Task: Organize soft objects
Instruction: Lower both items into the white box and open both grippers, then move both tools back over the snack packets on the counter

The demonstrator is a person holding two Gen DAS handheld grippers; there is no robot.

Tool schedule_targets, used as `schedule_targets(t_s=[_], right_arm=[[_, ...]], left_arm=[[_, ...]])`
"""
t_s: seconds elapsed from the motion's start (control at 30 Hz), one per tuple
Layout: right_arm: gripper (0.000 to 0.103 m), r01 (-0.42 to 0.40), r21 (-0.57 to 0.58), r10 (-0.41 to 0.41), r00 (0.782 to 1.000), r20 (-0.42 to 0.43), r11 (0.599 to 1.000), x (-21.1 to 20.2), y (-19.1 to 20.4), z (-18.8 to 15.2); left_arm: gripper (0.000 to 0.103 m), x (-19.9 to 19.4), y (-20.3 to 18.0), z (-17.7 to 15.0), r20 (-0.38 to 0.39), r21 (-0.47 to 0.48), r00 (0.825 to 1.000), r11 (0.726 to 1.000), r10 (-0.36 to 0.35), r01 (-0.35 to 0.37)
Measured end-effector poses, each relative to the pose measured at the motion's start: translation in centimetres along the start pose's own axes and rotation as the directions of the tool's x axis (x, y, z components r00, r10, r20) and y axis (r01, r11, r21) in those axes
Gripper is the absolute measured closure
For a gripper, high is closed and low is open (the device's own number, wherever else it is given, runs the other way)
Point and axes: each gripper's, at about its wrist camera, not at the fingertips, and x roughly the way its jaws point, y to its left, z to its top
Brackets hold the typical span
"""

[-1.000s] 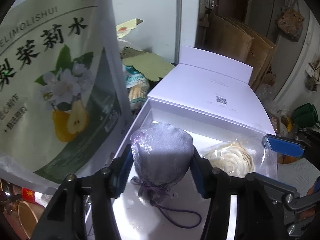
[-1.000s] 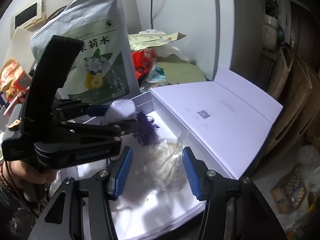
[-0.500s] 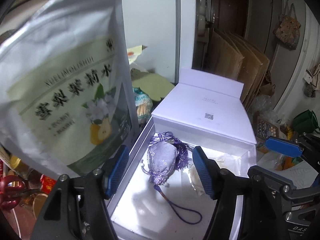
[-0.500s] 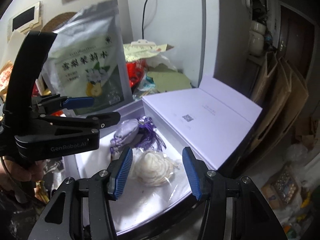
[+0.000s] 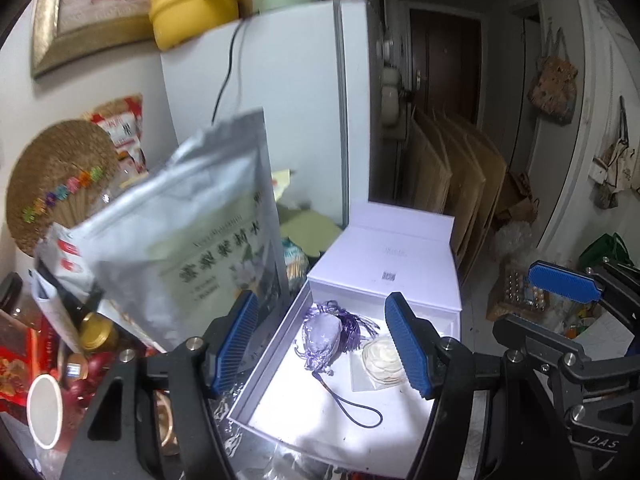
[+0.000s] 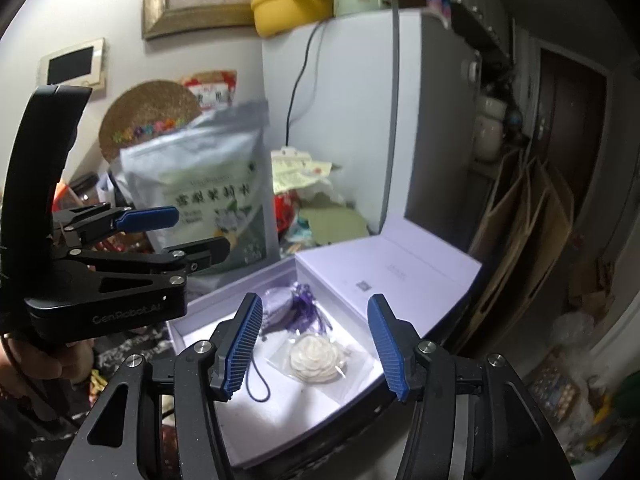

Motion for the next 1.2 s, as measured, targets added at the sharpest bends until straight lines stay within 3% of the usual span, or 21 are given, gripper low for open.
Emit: schedule_targets(t_s=[0.3,0.43,0.53,0.8,1.2], right_arm=[[0.037,0.046,-0.023,-0.044,0.994,0.105,0.999,-6.1,2.9,0.3],[0.035,0.054,-0.032,-0.049,0.989,0.138,0.998,-8.5,4.3,-0.1],[0.030,0.052,-0.034,-0.046,0.986,0.161,0.998,-9.8,5.3,-0.6],[0.025,0.033,-0.028,-0.028,0.983,0.181,0.999,-11.9,7.0,-1.9],[0.025,-0.035,-0.055,0.043,0.987,0.152,0.998,-12.3,10.8,-6.4]], left_arm=[[0.037,-6.4,0.4,-0.5,0.090,-0.004,0.996,1.000,0.010,-0.010],[0.018,-8.8,0.4,-1.3,0.133,-0.005,0.991,1.000,0.012,-0.011],[0.013,-10.4,0.5,-1.9,0.160,0.005,0.987,1.000,0.025,-0.026],[0.013,-13.0,1.5,-4.3,0.164,-0.002,0.985,0.998,0.055,-0.055],[0.013,-14.9,2.8,-9.6,0.093,-0.006,0.994,0.998,0.055,-0.055]])
